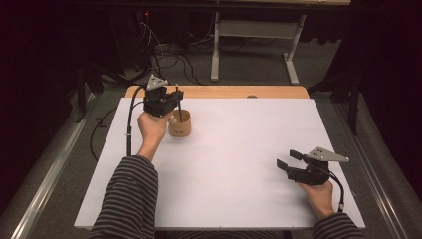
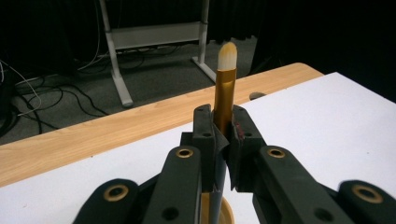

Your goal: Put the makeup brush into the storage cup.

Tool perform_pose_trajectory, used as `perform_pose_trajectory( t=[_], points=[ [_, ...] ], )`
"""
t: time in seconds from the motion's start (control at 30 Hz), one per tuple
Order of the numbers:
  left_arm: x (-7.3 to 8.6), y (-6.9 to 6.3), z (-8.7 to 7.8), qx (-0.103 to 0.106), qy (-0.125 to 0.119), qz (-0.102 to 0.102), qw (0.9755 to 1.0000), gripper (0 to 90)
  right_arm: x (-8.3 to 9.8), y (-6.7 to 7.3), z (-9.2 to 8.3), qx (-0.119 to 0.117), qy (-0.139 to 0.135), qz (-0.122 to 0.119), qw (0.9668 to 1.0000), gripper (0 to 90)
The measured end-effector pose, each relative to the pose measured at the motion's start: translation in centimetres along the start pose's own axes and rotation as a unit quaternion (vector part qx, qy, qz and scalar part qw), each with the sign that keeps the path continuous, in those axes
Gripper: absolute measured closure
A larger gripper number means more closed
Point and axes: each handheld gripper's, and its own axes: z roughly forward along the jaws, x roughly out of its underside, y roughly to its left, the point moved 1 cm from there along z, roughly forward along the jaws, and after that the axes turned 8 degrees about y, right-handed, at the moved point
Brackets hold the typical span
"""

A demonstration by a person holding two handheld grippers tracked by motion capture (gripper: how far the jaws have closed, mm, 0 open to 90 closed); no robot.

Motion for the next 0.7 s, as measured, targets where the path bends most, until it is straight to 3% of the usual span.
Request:
perform_pose_trajectory(
  t=[0.7],
  points=[
    [0.6, 0.0, 1.7, -0.006, 0.030, 0.013, 0.9994, 83.6, 0.0, 0.0, 0.1, -0.001, 0.002, -0.003, 1.0000, 33.2]
  ],
)
